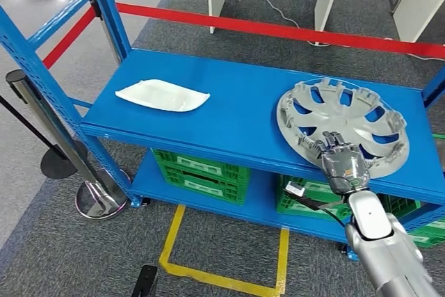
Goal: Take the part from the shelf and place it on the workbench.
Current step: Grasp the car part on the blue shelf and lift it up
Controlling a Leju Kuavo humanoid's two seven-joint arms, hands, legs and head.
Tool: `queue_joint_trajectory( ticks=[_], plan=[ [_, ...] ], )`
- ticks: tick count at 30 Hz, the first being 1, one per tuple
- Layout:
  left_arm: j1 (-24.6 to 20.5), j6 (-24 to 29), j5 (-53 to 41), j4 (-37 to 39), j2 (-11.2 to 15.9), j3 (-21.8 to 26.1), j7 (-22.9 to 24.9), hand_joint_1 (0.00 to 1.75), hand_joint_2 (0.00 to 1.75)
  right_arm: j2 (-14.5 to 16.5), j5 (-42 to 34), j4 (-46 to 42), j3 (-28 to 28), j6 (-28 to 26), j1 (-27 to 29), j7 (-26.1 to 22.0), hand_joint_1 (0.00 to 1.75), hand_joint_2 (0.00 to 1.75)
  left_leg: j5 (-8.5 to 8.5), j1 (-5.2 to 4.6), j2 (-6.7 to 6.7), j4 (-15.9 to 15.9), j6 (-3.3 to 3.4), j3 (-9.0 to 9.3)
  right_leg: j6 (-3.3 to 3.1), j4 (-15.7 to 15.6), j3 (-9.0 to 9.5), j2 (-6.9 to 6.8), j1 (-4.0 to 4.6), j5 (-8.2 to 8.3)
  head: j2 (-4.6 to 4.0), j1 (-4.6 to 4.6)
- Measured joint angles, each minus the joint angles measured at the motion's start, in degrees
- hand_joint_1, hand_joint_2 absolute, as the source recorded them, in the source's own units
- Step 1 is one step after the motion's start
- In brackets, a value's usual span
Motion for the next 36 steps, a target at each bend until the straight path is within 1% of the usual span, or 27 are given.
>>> queue_joint_trajectory(
  ticks=[3,4,5,6,8,9,10,11,13,14,15,16,19,20,21,23,24,25,26,27,28,29,30,31,34,35,36],
  plan=[
    [0.1,0.2,-0.7,0.0,-0.1,0.2,0.2,0.0,0.0,0.9,2.2,-9.2,-3.3,-2.2,5.2,-0.4,1.75,1.75,-0.37,0.07,-0.18,0.1,-0.77,-0.04,-0.84,-0.6,0.56,-0.03,0.12,-0.76,0.0,-0.05],
    [0.0,0.2,-0.8,0.0,-0.1,0.3,0.3,0.0,0.0,1.1,2.3,-11.9,-4.2,-2.3,6.6,-0.6,1.75,1.75,-0.9,0.13,-0.11,0.6,-1.06,-0.15,-1.17,-0.6,0.71,-0.05,0.06,-0.89,0.0,-0.08],
    [-0.1,0.3,-1.0,0.0,-0.1,0.4,0.3,0.0,0.0,1.3,2.3,-14.3,-4.9,-2.4,7.7,-0.8,1.75,1.75,-1.92,0.15,-0.03,2.2,-1.37,-0.77,-1.48,-0.7,0.92,-0.07,-0.03,-1.0,0.0,-0.16],
    [-0.1,0.3,-1.3,0.0,-0.1,0.5,0.3,0.0,0.0,1.4,2.4,-16.5,-5.5,-2.4,8.6,-1.0,1.75,1.75,-3.37,0.18,0.05,5.0,-1.62,-1.99,-1.77,-0.8,1.13,-0.1,-0.04,-1.13,0.0,-0.2],
    [-0.2,0.3,-1.6,0.0,-0.1,0.6,0.3,0.0,0.0,1.6,2.4,-19.9,-6.4,-2.4,10.1,-1.5,1.75,1.75,-6.41,0.19,0.1,12.5,-1.88,-5.73,-2.24,-0.7,1.43,-0.12,0.13,-1.41,0.0,-0.25],
    [-0.2,0.4,-1.7,0.0,-0.1,0.7,0.3,0.0,0.0,1.6,2.4,-21.0,-6.8,-2.4,10.8,-1.8,1.75,1.75,-6.93,0.18,0.1,15.2,-1.86,-7.21,-2.36,-0.7,1.57,-0.09,0.24,-1.52,0.0,-0.24],
    [-0.2,0.4,-1.7,0.0,-0.1,0.7,0.3,0.0,0.0,1.7,2.4,-21.8,-7.1,-2.4,11.4,-2.0,1.75,1.75,-6.31,0.16,0.1,15.9,-1.73,-7.86,-2.44,-0.7,1.72,-0.03,0.36,-1.63,0.0,-0.25],
    [-0.2,0.4,-1.8,0.0,-0.1,0.7,0.3,0.0,0.0,1.7,2.4,-22.5,-7.4,-2.4,11.9,-2.3,1.75,1.75,-4.55,0.1,0.1,14.3,-1.46,-7.42,-2.46,-0.7,1.91,0.04,0.48,-1.73,0.0,-0.24],
    [-0.3,0.5,-2.0,0.0,0.0,0.8,0.3,0.0,0.0,1.9,2.4,-23.7,-8.1,-2.4,12.5,-2.9,1.75,1.75,-0.13,-0.19,0.1,7.2,-0.53,-4.61,-2.43,-0.8,2.29,0.17,0.68,-1.93,0.0,-0.19],
    [-0.3,0.5,-2.2,0.0,0.0,0.8,0.3,0.0,0.0,2.0,2.3,-24.2,-8.4,-2.4,12.6,-3.2,1.75,1.75,1.26,-0.38,0.12,3.9,-0.07,-3.23,-2.32,-0.8,2.38,0.24,0.78,-2.0,0.0,-0.18],
    [-0.4,0.6,-2.3,0.0,0.0,0.8,0.3,0.0,0.0,2.1,2.3,-24.6,-8.7,-2.4,12.8,-3.4,1.75,1.75,1.77,-0.55,0.15,1.8,0.26,-2.39,-2.14,-0.8,2.34,0.25,0.83,-2.01,0.0,-0.2],
    [-0.5,0.6,-2.4,0.0,0.0,0.8,0.3,0.0,0.0,2.2,2.3,-24.8,-8.9,-2.5,13.0,-3.7,1.75,1.75,1.66,-0.68,0.16,0.9,0.46,-2.06,-1.89,-0.9,2.27,0.21,0.84,-1.97,0.0,-0.21],
    [-0.5,0.7,-2.6,0.0,0.0,0.9,0.3,0.0,0.0,2.4,2.3,-25.7,-9.7,-2.5,13.5,-4.2,1.72,1.75,1.94,-0.45,0.17,-0.5,0.82,-1.66,-1.01,-0.9,1.9,0.06,0.82,-2.28,0.0,-0.24],
    [-0.5,0.7,-2.6,0.0,-0.1,0.9,0.3,0.0,0.0,2.4,2.3,-25.9,-9.9,-2.5,13.6,-4.2,1.46,1.75,2.16,-0.28,0.19,-0.9,0.98,-1.44,-0.8,0.3,1.27,0.08,0.84,-3.16,0.0,-0.19],
    [-0.6,0.7,-2.7,0.0,-0.1,0.9,0.3,0.0,0.0,2.4,2.3,-26.1,-10.2,-2.5,13.7,-4.2,1.03,1.75,2.32,-0.11,0.22,-1.3,1.11,-1.25,-0.63,2.8,0.07,0.09,0.82,-4.55,0.0,-0.15],
    [-0.7,0.7,-2.7,0.0,-0.2,0.9,0.3,0.0,0.0,2.5,2.3,-26.3,-10.5,-2.5,14.0,-4.2,0.19,1.75,2.3,-0.13,0.23,-1.3,1.25,-1.2,-0.3,9.9,-3.37,0.11,0.77,-7.7,0.0,-0.12],
    [-0.6,0.7,-2.7,0.0,-0.2,0.9,0.3,0.0,0.0,2.5,2.3,-26.3,-10.6,-2.5,14.3,-4.2,0.01,1.75,2.26,-0.12,0.22,-1.3,1.27,-1.17,-0.14,12.7,-4.84,0.1,0.71,-8.41,0.0,-0.14],
    [-0.6,0.7,-2.8,0.0,-0.2,0.9,0.3,0.0,0.0,2.5,2.3,-26.4,-10.7,-2.5,14.6,-4.3,0.0,1.75,2.2,-0.09,0.19,-1.3,1.23,-1.12,0.02,13.7,-5.49,0.09,0.64,-8.06,0.0,-0.13],
    [-0.6,0.7,-2.8,0.0,-0.2,0.9,0.3,0.0,0.0,2.5,2.3,-26.6,-10.9,-2.5,14.8,-4.3,0.0,1.75,2.1,-0.04,0.16,-1.2,1.11,-1.04,0.14,12.4,-5.06,0.07,0.53,-6.64,0.0,-0.11],
    [-0.6,0.7,-2.9,0.0,-0.2,0.9,0.3,0.0,0.0,2.6,2.3,-26.8,-11.0,-2.5,14.9,-4.3,0.0,1.75,1.91,0.02,0.13,-1.1,0.92,-0.93,0.27,9.2,-3.61,0.04,0.36,-4.5,0.0,-0.13],
    [-0.6,0.7,-2.9,0.0,-0.3,1.0,0.3,0.0,0.0,2.7,2.3,-27.1,-11.1,-2.5,15.0,-4.3,0.0,1.75,1.65,0.03,0.1,-0.9,0.6,-0.88,0.4,5.5,-1.81,0.03,0.23,-2.91,0.0,-0.12],
    [-0.6,0.7,-3.0,0.0,-0.3,1.0,0.3,0.0,0.0,2.8,2.3,-27.3,-11.3,-2.5,15.0,-4.4,0.0,1.75,1.37,-0.04,0.08,-0.4,0.25,-0.95,0.32,2.3,-0.12,0.09,0.18,-1.88,0.0,-0.08],
    [-0.6,0.7,-3.2,0.0,-0.3,1.1,0.3,0.0,0.0,3.0,2.4,-27.4,-11.4,-2.5,15.1,-4.4,0.0,1.75,1.15,-0.14,0.06,-0.1,-0.05,-1.06,0.12,0.3,0.97,0.15,0.18,-1.56,0.0,-0.08],
    [-0.6,0.7,-3.3,0.0,-0.3,1.1,0.3,0.0,0.0,3.1,2.4,-27.3,-11.4,-2.6,15.3,-4.6,0.0,1.75,1.03,-0.26,0.05,0.1,-0.28,-1.18,-0.21,-0.3,1.42,0.23,0.27,-1.88,0.0,-0.12],
    [-0.6,0.7,-3.6,0.0,-0.4,1.4,0.4,0.0,0.0,3.3,2.3,-26.2,-11.6,-2.6,15.5,-4.7,0.0,1.75,0.39,-0.2,0.08,0.8,-0.77,-1.37,-1.35,-0.3,1.59,0.29,0.29,-1.96,0.0,-0.27],
    [-0.6,0.7,-3.7,0.0,-0.4,1.5,0.4,0.0,0.0,3.3,2.3,-25.6,-11.6,-2.6,15.3,-4.6,0.0,1.75,-0.58,-0.14,0.11,2.2,-1.02,-1.91,-1.68,-0.4,1.65,0.28,0.22,-1.95,0.0,-0.31],
    [-0.6,0.7,-3.8,0.0,-0.4,1.7,0.4,0.0,0.0,3.3,2.2,-24.9,-11.6,-2.6,15.1,-4.4,0.0,1.75,-2.06,-0.09,0.14,4.7,-1.29,-2.97,-1.96,-0.4,1.72,0.26,0.16,-1.95,0.0,-0.38]
  ],
)
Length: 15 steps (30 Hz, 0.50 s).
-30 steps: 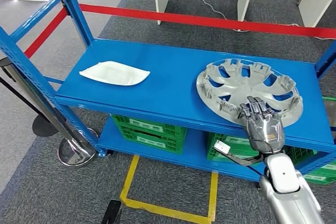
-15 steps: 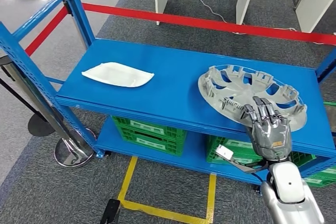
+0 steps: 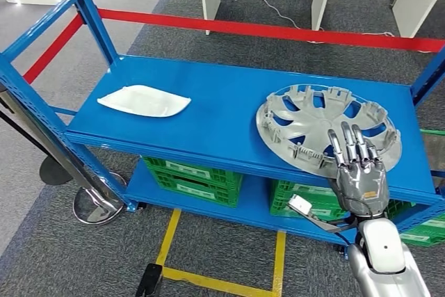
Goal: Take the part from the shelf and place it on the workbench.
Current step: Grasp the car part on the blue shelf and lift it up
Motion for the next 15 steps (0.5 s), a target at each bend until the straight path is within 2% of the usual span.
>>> queue_joint_trajectory(
  ticks=[2,3,4,5,7,8,10,12,14,15],
  plan=[
    [0.0,0.0,-0.1,0.0,0.0,0.3,0.0,0.0,0.0,0.0,0.0,1.2,0.0,0.0,-0.3,0.3,0.0,1.75,-3.42,0.03,0.02,7.5,-0.3,-3.5,-0.28,0.0,0.05,-0.06,0.1,-0.1,0.0,-0.08],
    [0.1,0.0,-0.1,0.0,0.0,0.4,0.0,0.0,0.0,0.0,0.0,1.8,0.0,0.0,-0.3,0.3,0.0,1.75,-4.32,0.02,0.02,10.6,-0.29,-5.03,-0.34,0.0,0.08,-0.08,0.18,-0.13,0.0,-0.08],
    [0.2,0.0,-0.1,0.0,0.0,0.5,0.0,0.0,0.0,0.0,0.0,2.3,0.0,0.0,-0.3,0.4,0.0,1.75,-4.15,0.0,0.02,11.9,-0.16,-5.79,-0.39,0.0,0.13,-0.08,0.28,-0.17,0.0,-0.08],
    [0.2,0.0,-0.2,0.0,0.0,0.6,0.0,0.0,0.0,0.0,0.0,2.7,0.0,0.0,-0.3,0.4,0.0,1.75,-2.88,-0.06,0.02,11.0,0.1,-5.56,-0.42,0.0,0.22,-0.06,0.39,-0.21,0.0,-0.09],
    [0.2,0.0,-0.2,0.0,0.0,0.7,0.0,0.0,0.0,0.0,0.0,3.4,0.1,0.0,-0.5,0.4,0.0,1.75,1.46,-0.35,0.01,4.2,1.06,-2.76,-0.47,0.0,0.52,0.0,0.57,-0.32,0.0,-0.08],
    [0.2,0.0,-0.2,0.0,0.0,0.7,0.0,0.0,0.0,0.0,0.0,3.7,0.1,0.0,-0.6,0.4,0.0,1.75,3.01,-0.52,0.03,0.7,1.59,-1.22,-0.43,0.0,0.61,0.03,0.72,-0.39,0.0,-0.06],
    [0.1,0.0,-0.3,0.0,0.0,0.8,0.0,0.0,0.0,0.0,0.0,4.4,0.1,0.0,-0.8,0.4,0.0,1.75,3.89,-0.83,0.07,-3.4,2.21,0.49,-0.14,-0.1,0.55,-0.01,0.84,-0.44,0.0,-0.06],
    [0.2,0.0,-0.3,0.0,0.0,0.8,0.1,0.0,0.0,0.0,0.0,5.0,0.1,0.0,-0.9,0.4,0.0,1.75,3.74,-0.78,0.09,-4.3,2.31,0.84,0.44,-0.3,0.5,-0.13,0.87,-0.35,0.0,-0.1],
    [0.3,0.0,-0.3,0.0,-0.1,0.9,0.1,0.0,0.0,0.0,0.0,5.5,0.1,0.0,-1.1,0.3,0.0,1.75,4.23,-0.49,0.15,-5.3,2.46,1.29,1.05,0.6,-0.11,-0.17,0.83,-1.25,0.0,0.01],
    [0.3,0.0,-0.3,0.0,-0.2,0.9,0.1,0.0,0.0,0.0,0.0,5.7,0.1,0.0,-1.2,0.3,0.21,1.75,4.45,-0.32,0.2,-5.7,2.53,1.5,1.29,2.6,-1.12,-0.15,0.82,-2.46,0.0,0.08]
  ],
)
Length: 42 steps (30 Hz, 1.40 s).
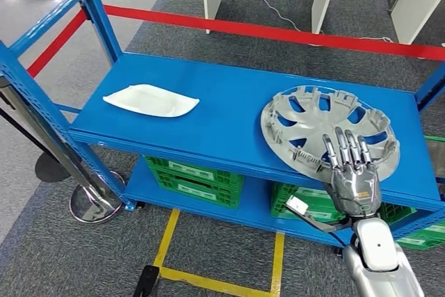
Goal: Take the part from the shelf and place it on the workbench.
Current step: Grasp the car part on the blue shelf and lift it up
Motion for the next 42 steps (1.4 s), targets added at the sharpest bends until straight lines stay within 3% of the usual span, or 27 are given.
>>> queue_joint_trajectory(
  ticks=[1,3,4,5,8,10,12,14,15,17,19,20,21,23,24,25,29,31,33,34,35,37,39,40,42],
  plan=[
    [0.0,0.0,0.0,0.0,0.0,0.0,0.0,0.0,0.0,0.0,0.0,0.3,0.0,0.0,-0.1,0.0,0.42,1.75,0.06,0.02,0.03,-0.1,0.07,0.07,0.21,3.2,-1.56,0.02,-0.08,-1.62,0.0,0.04],
    [0.0,0.0,-0.1,0.0,-0.1,0.0,0.0,0.0,0.0,0.0,-0.1,1.1,0.0,0.0,-0.1,-0.1,1.29,1.75,0.02,0.03,0.04,-0.1,0.17,0.06,0.64,10.3,-5.07,0.03,-0.16,-4.3,0.0,0.06],
    [0.0,0.0,-0.1,0.0,-0.1,0.1,0.0,0.0,0.0,0.0,-0.1,1.5,0.0,0.0,0.0,-0.1,1.52,1.75,-0.01,0.05,0.03,-0.1,0.17,0.08,0.83,12.0,-6.04,0.02,-0.21,-4.38,0.0,0.06],
    [0.1,0.0,-0.1,0.0,-0.1,0.1,0.0,0.0,0.0,-0.1,-0.1,2.0,0.0,0.0,0.0,-0.2,1.75,1.75,-0.07,0.09,0.01,0.0,0.09,0.12,0.99,11.5,-5.94,0.0,-0.29,-3.32,0.0,0.06],
    [0.1,0.0,-0.3,0.0,-0.1,0.2,0.0,0.0,0.0,-0.1,-0.3,3.0,0.0,0.1,-0.3,-0.7,1.75,1.75,-0.66,0.13,-0.05,0.7,-0.67,0.11,1.22,1.1,-0.97,-0.08,-0.64,1.85,0.0,0.11],
    [0.1,0.0,-0.4,0.0,-0.1,0.3,-0.1,0.0,0.0,-0.1,-0.3,3.6,0.1,0.2,-0.4,-1.0,1.75,1.75,-0.95,-0.09,-0.08,1.3,-1.27,-0.18,0.68,-2.6,1.05,0.0,-0.62,2.45,0.0,0.05],
    [0.1,0.0,-0.5,0.0,0.0,0.5,-0.2,0.0,0.0,-0.3,-0.4,4.2,0.1,0.5,-0.4,-1.0,1.75,1.75,-0.99,-0.16,-0.09,1.4,-1.6,-0.31,-0.17,-2.6,1.2,0.1,-0.54,2.33,0.0,-0.08],
    [0.1,0.1,-0.5,0.0,-0.1,0.7,-0.3,0.0,0.0,-0.6,-0.5,4.6,0.1,1.0,-0.4,-1.1,1.75,1.75,-2.1,-0.05,-0.05,2.8,-2.09,-0.77,-0.9,-2.7,1.26,0.1,-0.64,2.39,0.0,-0.18],
    [0.1,0.1,-0.5,0.0,-0.1,0.8,-0.3,0.0,0.0,-0.7,-0.5,4.8,0.1,1.3,-0.5,-1.2,1.75,1.75,-3.47,0.02,-0.03,4.9,-2.39,-1.64,-1.23,-2.8,1.32,0.09,-0.73,2.41,0.0,-0.25],
    [0.1,0.1,-0.5,0.0,0.0,0.9,-0.4,0.0,0.0,-0.9,-0.6,5.0,0.1,1.9,-0.5,-1.6,1.75,1.75,-7.02,0.13,-0.01,12.1,-2.84,-4.81,-1.58,-2.7,1.36,0.08,-0.7,2.34,0.0,-0.36],
    [0.1,0.1,-0.5,0.0,0.0,1.0,-0.4,0.0,0.0,-1.0,-0.7,5.2,0.2,2.2,-0.5,-1.9,1.75,1.75,-8.42,0.16,-0.01,17.4,-2.85,-7.34,-1.66,-2.7,1.41,0.05,-0.61,2.28,0.0,-0.35],
    [0.2,0.1,-0.5,0.0,0.0,1.1,-0.4,0.0,0.0,-1.1,-0.7,5.3,0.3,2.4,-0.5,-1.9,1.75,1.75,-7.45,0.15,-0.01,17.0,-2.67,-7.28,-1.67,-2.7,1.49,0.05,-0.56,2.26,0.0,-0.35],
    [0.2,0.1,-0.5,0.0,0.0,1.1,-0.5,0.0,0.0,-1.2,-0.7,5.3,0.3,2.5,-0.5,-1.9,1.75,1.75,-5.58,0.11,-0.01,14.6,-2.37,-6.25,-1.67,-2.7,1.61,0.06,-0.5,2.22,0.0,-0.35],
    [0.2,0.1,-0.5,0.0,0.0,1.2,-0.5,0.0,0.0,-1.3,-0.8,5.4,0.3,2.8,-0.7,-1.9,1.75,1.75,-1.69,-0.14,-0.02,7.1,-1.49,-2.86,-1.6,-2.8,1.83,0.09,-0.35,2.12,0.0,-0.32],
    [0.1,0.1,-0.5,0.0,0.0,1.3,-0.5,0.0,0.0,-1.3,-0.8,5.4,0.3,2.9,-0.7,-2.0,1.75,1.75,-0.78,-0.3,-0.02,4.2,-1.11,-1.56,-1.49,-2.8,1.82,0.1,-0.28,2.09,0.0,-0.34],
    [0.1,0.1,-0.5,0.0,0.0,1.3,-0.5,0.0,0.0,-1.4,-0.8,5.4,0.3,3.0,-0.7,-2.0,1.75,1.75,-0.57,-0.44,-0.01,2.5,-0.85,-0.87,-1.29,-2.8,1.73,0.1,-0.25,2.1,0.0,-0.35],
    [0.1,0.2,-0.6,0.0,-0.1,1.4,-0.6,0.0,0.0,-2.0,-0.8,5.5,0.4,3.2,-0.7,-2.1,1.75,1.75,-0.37,-0.29,0.05,0.6,-0.3,-0.31,-0.08,-2.5,1.21,-0.01,-0.25,1.64,0.0,-0.34],
    [0.1,0.2,-0.6,0.0,-0.2,1.5,-0.6,0.0,0.0,-2.4,-0.8,5.5,0.6,3.4,-0.7,-2.1,1.75,1.75,-0.03,-0.06,0.1,0.0,0.01,0.02,0.25,2.1,-1.05,0.02,-0.25,-1.12,0.0,-0.19],
    [0.1,0.3,-0.6,0.0,-0.2,1.5,-0.6,0.0,0.0,-2.7,-0.8,5.5,0.7,3.5,-0.5,-2.1,1.75,1.75,-0.05,-0.11,0.09,0.0,0.18,0.02,0.54,9.3,-4.53,0.01,-0.26,-4.21,0.0,-0.12],
    [0.1,0.3,-0.7,0.0,-0.2,1.5,-0.6,0.0,0.0,-2.9,-0.8,5.5,0.8,3.5,-0.3,-2.0,1.75,1.75,-0.1,-0.15,0.08,0.0,0.21,0.03,0.67,11.6,-5.72,0.01,-0.26,-4.68,0.0,-0.13],
    [0.1,0.3,-0.7,0.0,-0.3,1.5,-0.6,0.0,0.0,-3.0,-0.8,5.5,0.9,3.3,-0.2,-2.0,1.75,1.75,-0.16,-0.15,0.07,0.1,0.22,0.05,0.78,11.9,-5.96,0.0,-0.28,-4.04,0.0,-0.14],
    [0.1,0.3,-0.9,0.0,-0.3,1.5,-0.6,0.0,0.0,-3.1,-0.5,5.3,1.0,2.7,0.0,-1.8,1.75,1.75,-0.47,-0.1,0.05,0.4,0.02,0.13,0.88,6.2,-3.39,-0.05,-0.43,-0.19,0.0,-0.14],
    [0.0,0.4,-1.3,0.0,-0.4,1.6,-0.6,0.0,0.0,-3.1,-0.2,4.2,1.1,1.6,0.4,-1.7,1.75,1.75,-0.94,-0.29,-0.01,1.1,-0.49,-0.06,0.7,-0.5,0.21,-0.04,-0.48,2.2,0.0,-0.09],
    [0.0,0.5,-1.4,0.0,-0.4,1.6,-0.6,0.0,0.0,-3.1,0.0,3.2,1.2,1.2,0.9,-1.5,1.75,1.75,-1.08,-0.41,-0.05,1.4,-0.75,-0.21,0.49,-2.1,1.14,0.0,-0.47,2.37,0.0,-0.1],
    [-0.1,0.5,-1.7,0.0,-0.5,1.7,-0.6,0.0,0.0,-3.1,0.1,0.7,1.4,0.6,2.0,-0.8,1.75,1.75,-1.14,-0.53,-0.09,1.7,-1.05,-0.41,-0.16,-2.6,1.4,0.12,-0.41,2.02,0.0,-0.13]
  ],
)
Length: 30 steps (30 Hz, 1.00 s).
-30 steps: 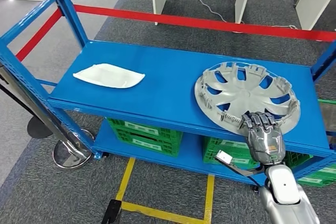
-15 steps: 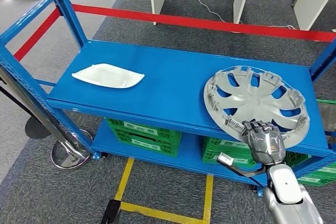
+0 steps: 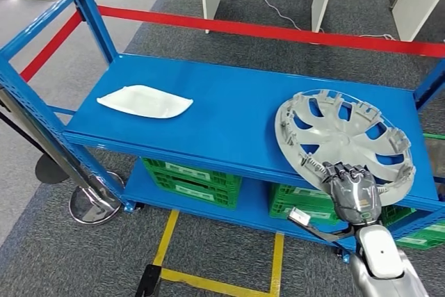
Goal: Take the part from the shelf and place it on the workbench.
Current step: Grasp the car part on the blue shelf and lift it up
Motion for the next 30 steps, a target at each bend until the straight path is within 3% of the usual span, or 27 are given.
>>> queue_joint_trajectory(
  ticks=[3,6,7,8,9,11,13,16,18,21,22,23,24,25,27,28,30],
  plan=[
    [-0.1,0.1,-0.4,0.0,0.0,0.3,0.0,0.0,0.0,-0.4,0.0,-3.7,0.7,-0.1,1.0,1.8,1.75,1.75,-1.93,0.15,0.05,2.4,-0.81,-0.89,-0.85,-0.1,0.12,-0.05,-0.29,0.06,0.0,-0.18],
    [-0.1,0.2,-0.7,0.0,0.0,0.6,0.0,0.0,0.0,-1.1,0.1,-6.6,1.4,-0.1,1.3,3.0,1.75,1.75,-6.85,0.52,0.11,12.7,-1.65,-5.48,-1.42,-0.1,0.22,-0.06,-0.32,-0.04,0.0,-0.38],
    [-0.1,0.2,-0.8,0.0,0.0,0.6,0.0,0.0,0.0,-1.4,0.1,-7.6,1.5,-0.1,1.5,3.1,1.75,1.75,-7.52,0.59,0.11,15.4,-1.72,-6.77,-1.49,-0.1,0.28,-0.06,-0.29,-0.09,0.0,-0.37],
    [-0.1,0.2,-0.9,0.0,0.0,0.7,0.0,0.0,0.0,-1.6,0.1,-8.8,1.6,-0.1,1.8,2.8,1.75,1.75,-7.09,0.62,0.11,16.2,-1.67,-7.27,-1.53,-0.1,0.35,-0.04,-0.26,-0.13,0.0,-0.38],
    [-0.1,0.2,-1.1,0.0,0.0,0.7,0.0,0.0,0.0,-1.9,0.1,-10.4,1.6,-0.1,2.1,2.2,1.75,1.75,-5.47,0.62,0.1,14.7,-1.5,-6.73,-1.54,-0.1,0.46,-0.02,-0.22,-0.19,0.0,-0.38],
    [-0.1,0.2,-1.4,0.0,0.0,0.8,0.1,0.0,0.0,-2.1,0.1,-15.1,1.1,-0.1,2.8,-1.3,1.75,1.75,-1.06,0.48,0.07,7.6,-0.77,-3.74,-1.5,-0.1,0.66,0.09,-0.14,-0.33,0.0,-0.35],
    [-0.1,0.3,-1.8,0.0,0.0,1.0,0.2,0.0,0.0,-1.3,0.1,-20.3,-0.5,-0.1,3.7,-7.7,1.75,1.75,1.06,0.22,0.04,2.2,-0.01,-1.42,-1.21,-0.1,0.62,0.23,0.0,-0.4,0.0,-0.34],
    [-0.1,0.4,-2.1,0.0,0.0,1.1,0.2,0.0,0.0,1.6,0.1,-27.8,-3.4,-0.1,5.5,-17.4,1.75,1.75,0.69,0.23,0.09,0.0,0.63,-0.76,-0.38,-0.3,0.21,0.05,0.03,-0.43,0.0,-0.38],
    [-0.1,0.5,-2.3,0.0,0.0,1.1,0.1,0.0,0.0,3.4,0.1,-32.3,-4.6,-0.1,6.1,-20.9,1.75,1.75,1.0,0.55,0.08,-1.3,0.92,-0.26,0.03,1.3,-0.67,-0.1,0.1,-1.8,0.0,-0.3],
    [-0.1,0.2,-2.4,0.0,-0.1,1.4,-0.2,0.0,0.0,5.3,0.1,-37.8,-5.8,-0.2,6.4,-23.6,1.75,1.75,1.21,0.61,-0.01,-1.7,1.17,0.04,0.32,10.5,-4.85,-0.06,0.13,-6.44,0.0,-0.18],
    [-0.1,0.1,-2.4,0.0,-0.1,1.6,-0.5,0.0,0.0,5.8,0.1,-39.5,-6.1,-0.2,6.6,-24.1,1.75,1.75,1.16,0.58,-0.02,-1.7,1.19,0.07,0.47,13.1,-6.14,-0.06,0.12,-7.14,0.0,-0.19],
    [-0.1,0.0,-2.4,0.0,-0.1,1.7,-0.8,0.0,0.0,6.2,0.1,-41.1,-6.2,-0.2,6.8,-24.5,1.75,1.75,1.09,0.56,-0.02,-1.6,1.17,0.1,0.61,14.0,-6.65,-0.07,0.09,-6.8,0.0,-0.2],
    [-0.1,0.0,-2.4,0.0,-0.1,1.9,-1.1,0.0,0.0,6.5,0.1,-42.6,-6.3,-0.2,6.9,-24.9,1.75,1.75,0.98,0.58,-0.02,-1.4,1.08,0.14,0.72,12.6,-6.05,-0.1,0.04,-5.35,0.0,-0.19],
    [-0.1,-0.1,-2.5,0.0,-0.1,2.0,-1.5,0.0,0.0,6.8,0.1,-43.9,-6.3,-0.2,7.0,-25.1,1.75,1.75,0.79,0.62,-0.01,-1.2,0.93,0.19,0.81,9.3,-4.48,-0.15,-0.06,-3.23,0.0,-0.19],
    [-0.2,-0.1,-2.5,0.0,-0.1,2.2,-2.4,0.0,0.0,7.1,0.1,-46.5,-6.3,-0.2,7.3,-25.5,1.75,1.75,0.35,0.54,0.0,-0.5,0.43,0.11,0.73,2.5,-0.98,-0.18,-0.14,-0.73,0.0,-0.15],
    [-0.2,0.0,-2.6,0.0,-0.1,2.3,-2.8,0.0,0.0,7.3,0.1,-47.7,-6.3,-0.2,7.5,-25.7,1.75,1.75,0.22,0.44,0.01,-0.2,0.15,-0.01,0.54,0.6,0.06,-0.17,-0.12,-0.39,0.0,-0.17],
    [-0.2,0.1,-2.8,0.0,-0.1,2.4,-3.4,0.0,0.0,7.7,0.1,-49.8,-6.2,-0.2,8.2,-25.8,1.75,1.75,0.23,0.27,0.02,0.1,-0.3,-0.2,-0.02,0.0,0.54,-0.07,0.06,-0.55,0.0,-0.18]
  ],
)
